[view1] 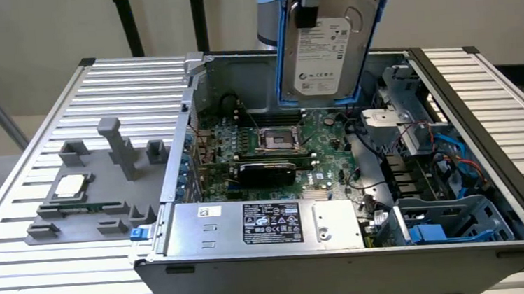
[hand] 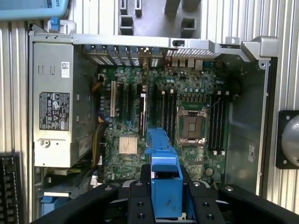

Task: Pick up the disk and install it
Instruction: 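Pick up the disk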

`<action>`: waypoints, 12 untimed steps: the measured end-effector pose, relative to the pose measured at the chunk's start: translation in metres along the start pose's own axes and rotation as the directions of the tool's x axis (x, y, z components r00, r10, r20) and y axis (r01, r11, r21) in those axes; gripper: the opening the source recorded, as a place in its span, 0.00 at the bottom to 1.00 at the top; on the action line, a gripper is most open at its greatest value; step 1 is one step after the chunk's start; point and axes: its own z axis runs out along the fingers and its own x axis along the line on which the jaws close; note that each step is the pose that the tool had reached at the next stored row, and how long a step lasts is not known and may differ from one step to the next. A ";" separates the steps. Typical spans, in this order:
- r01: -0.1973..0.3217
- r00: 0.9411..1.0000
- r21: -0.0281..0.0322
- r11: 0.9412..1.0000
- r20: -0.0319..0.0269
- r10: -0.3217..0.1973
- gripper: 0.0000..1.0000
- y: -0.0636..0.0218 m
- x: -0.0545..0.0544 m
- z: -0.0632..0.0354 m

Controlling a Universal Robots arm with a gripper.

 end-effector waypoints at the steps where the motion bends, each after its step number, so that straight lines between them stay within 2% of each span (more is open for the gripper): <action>1: 0.000 1.000 0.000 1.000 0.000 0.000 0.33 -0.0022 0.003 0.0001; 12: 0.000 1.000 0.000 1.000 0.000 0.000 0.33 -0.0266 0.034 0.0010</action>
